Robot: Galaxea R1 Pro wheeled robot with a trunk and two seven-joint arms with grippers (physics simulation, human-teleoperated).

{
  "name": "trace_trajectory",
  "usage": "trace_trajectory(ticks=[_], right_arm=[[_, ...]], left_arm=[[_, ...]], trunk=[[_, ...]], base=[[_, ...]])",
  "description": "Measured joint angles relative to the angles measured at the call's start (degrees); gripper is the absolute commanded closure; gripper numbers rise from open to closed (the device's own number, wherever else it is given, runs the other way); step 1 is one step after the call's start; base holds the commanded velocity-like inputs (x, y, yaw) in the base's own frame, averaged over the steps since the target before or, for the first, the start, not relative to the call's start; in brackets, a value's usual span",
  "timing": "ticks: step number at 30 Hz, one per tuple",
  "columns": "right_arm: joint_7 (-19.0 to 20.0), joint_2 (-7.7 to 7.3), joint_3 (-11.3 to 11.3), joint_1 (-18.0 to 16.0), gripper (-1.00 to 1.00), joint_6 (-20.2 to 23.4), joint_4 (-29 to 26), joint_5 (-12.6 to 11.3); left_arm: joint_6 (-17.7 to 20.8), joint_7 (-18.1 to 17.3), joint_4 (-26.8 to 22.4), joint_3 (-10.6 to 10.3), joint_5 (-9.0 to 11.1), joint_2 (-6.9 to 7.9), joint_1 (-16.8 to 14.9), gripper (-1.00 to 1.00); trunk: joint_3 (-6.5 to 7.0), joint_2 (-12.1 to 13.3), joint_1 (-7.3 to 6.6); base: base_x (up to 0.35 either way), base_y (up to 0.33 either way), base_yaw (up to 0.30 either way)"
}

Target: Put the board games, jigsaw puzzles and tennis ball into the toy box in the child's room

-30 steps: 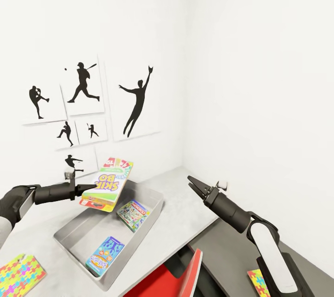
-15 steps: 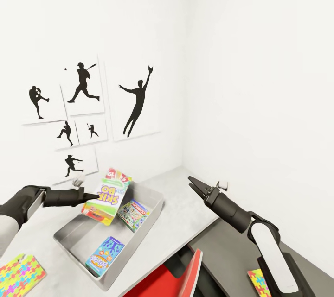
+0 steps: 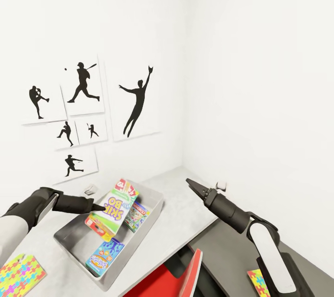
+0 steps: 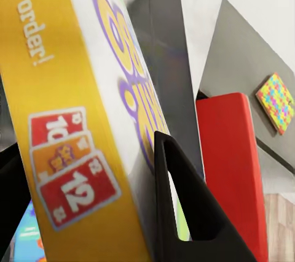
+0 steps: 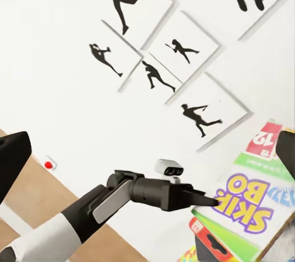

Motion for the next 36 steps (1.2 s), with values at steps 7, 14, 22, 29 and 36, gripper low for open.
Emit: trace_trajectory(ticks=[7, 14, 22, 29, 36], right_arm=[[0.0, 0.0, 0.0, 0.0, -1.0, -0.1, 0.0, 0.8], [0.0, 0.0, 0.0, 0.0, -1.0, -0.1, 0.0, 0.9], [0.0, 0.0, 0.0, 0.0, -1.0, -0.1, 0.1, 0.9], [0.0, 0.0, 0.0, 0.0, -1.0, -0.1, 0.0, 0.9], [0.1, 0.0, 0.0, 0.0, -1.0, -0.1, 0.0, 0.9]], left_arm=[[-0.3, 0.1, 0.2, -0.2, -0.1, 0.04, 0.1, 1.0], [-1.5, -0.3, 0.2, -0.3, -3.1, 0.15, 0.3, 1.0], [-3.9, -0.7, 0.2, -0.3, -3.9, 0.3, 0.3, 1.0], [-5.5, -0.8, 0.2, -0.3, -3.9, 0.18, 0.3, 1.0], [-5.8, -1.3, 0.2, -0.3, -3.9, 0.09, 0.3, 1.0]], trunk=[[0.0, 0.0, 0.0], [0.0, 0.0, 0.0], [0.0, 0.0, 0.0], [0.0, 0.0, 0.0], [0.0, 0.0, 0.0]], base=[[0.0, 0.0, 0.0], [0.0, 0.0, 0.0], [0.0, 0.0, 0.0], [0.0, 0.0, 0.0], [0.0, 0.0, 0.0]])
